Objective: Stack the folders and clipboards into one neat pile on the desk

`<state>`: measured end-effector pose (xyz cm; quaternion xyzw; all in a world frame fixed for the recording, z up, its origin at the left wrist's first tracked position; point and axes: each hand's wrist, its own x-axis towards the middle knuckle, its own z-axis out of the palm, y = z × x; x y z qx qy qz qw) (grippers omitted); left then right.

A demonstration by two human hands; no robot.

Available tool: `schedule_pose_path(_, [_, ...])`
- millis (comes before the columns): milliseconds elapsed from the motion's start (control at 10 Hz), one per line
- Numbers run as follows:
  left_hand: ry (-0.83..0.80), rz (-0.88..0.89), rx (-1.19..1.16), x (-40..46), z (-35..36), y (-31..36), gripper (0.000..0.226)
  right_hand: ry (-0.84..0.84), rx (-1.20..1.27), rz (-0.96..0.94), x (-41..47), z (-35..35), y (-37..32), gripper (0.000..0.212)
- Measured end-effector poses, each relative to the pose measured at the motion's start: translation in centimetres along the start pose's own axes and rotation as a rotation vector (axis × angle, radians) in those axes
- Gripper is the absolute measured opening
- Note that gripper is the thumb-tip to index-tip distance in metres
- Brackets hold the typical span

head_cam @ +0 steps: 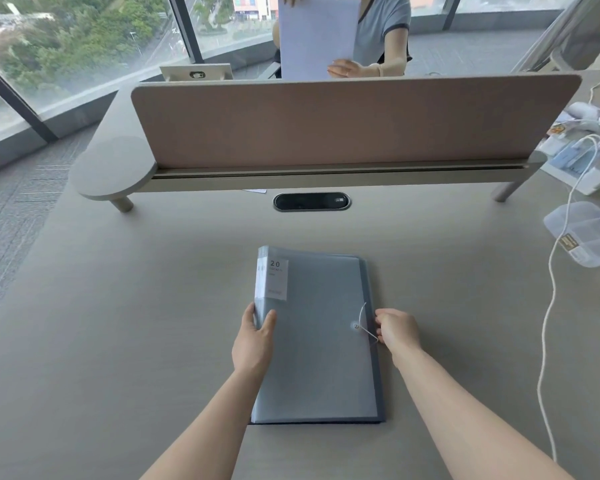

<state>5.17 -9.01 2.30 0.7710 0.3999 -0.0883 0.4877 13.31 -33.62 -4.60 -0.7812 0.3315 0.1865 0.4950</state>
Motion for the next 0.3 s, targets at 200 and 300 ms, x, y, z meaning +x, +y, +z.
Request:
schedule_pose_path(200, [-0.063, 0.017, -0.102, 0.0, -0.3, 0.3, 0.059, -0.049, 0.025, -0.081, -1.6, -0.9, -0.5, 0.027])
schedule_pose_path(300, [-0.063, 0.007, -0.149, -0.3, -0.7, -0.2, 0.066, -0.033, 0.033, -0.09, -3.0, -1.7, 0.6, 0.029])
